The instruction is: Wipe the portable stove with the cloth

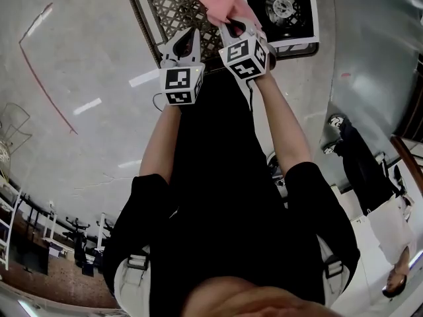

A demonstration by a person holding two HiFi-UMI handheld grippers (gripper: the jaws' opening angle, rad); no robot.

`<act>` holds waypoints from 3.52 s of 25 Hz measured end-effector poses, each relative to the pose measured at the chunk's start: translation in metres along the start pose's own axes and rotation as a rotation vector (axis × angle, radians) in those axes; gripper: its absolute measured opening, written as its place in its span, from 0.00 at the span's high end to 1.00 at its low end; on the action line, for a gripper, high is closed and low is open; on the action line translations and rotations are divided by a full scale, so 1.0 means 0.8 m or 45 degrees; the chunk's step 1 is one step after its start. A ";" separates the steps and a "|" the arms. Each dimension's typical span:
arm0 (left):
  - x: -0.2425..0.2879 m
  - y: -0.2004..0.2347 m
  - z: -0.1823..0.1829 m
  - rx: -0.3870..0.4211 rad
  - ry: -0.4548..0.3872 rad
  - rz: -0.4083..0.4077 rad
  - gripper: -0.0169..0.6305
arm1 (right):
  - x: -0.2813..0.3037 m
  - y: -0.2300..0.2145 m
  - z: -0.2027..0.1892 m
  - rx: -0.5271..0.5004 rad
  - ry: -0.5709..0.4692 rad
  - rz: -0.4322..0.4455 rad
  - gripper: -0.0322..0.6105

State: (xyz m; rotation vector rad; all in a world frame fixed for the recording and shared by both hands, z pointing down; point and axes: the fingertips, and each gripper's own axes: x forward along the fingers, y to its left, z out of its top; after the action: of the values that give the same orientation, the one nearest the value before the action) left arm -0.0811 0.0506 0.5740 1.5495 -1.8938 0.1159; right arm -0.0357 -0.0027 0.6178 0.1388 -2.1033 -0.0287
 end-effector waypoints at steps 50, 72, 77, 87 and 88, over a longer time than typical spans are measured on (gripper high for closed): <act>0.000 -0.052 -0.017 0.155 0.114 -0.122 0.98 | -0.062 0.061 -0.075 0.469 -0.303 -0.060 0.94; -0.008 -0.088 -0.036 0.145 0.190 0.042 0.98 | -0.086 0.050 -0.098 0.572 -0.560 0.282 0.94; -0.006 -0.100 -0.040 0.137 0.196 0.062 0.98 | -0.091 0.042 -0.107 0.555 -0.544 0.296 0.94; 0.009 -0.124 -0.038 0.132 0.186 0.078 0.98 | -0.100 0.025 -0.125 0.483 -0.502 0.271 0.94; 0.010 -0.126 -0.038 0.134 0.186 0.079 0.98 | -0.101 0.022 -0.129 0.483 -0.494 0.265 0.94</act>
State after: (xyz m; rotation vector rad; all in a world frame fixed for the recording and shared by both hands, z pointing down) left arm 0.0223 0.0293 0.5673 1.5081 -1.8461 0.3517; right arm 0.0926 0.0271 0.6028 0.1490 -2.4813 0.5064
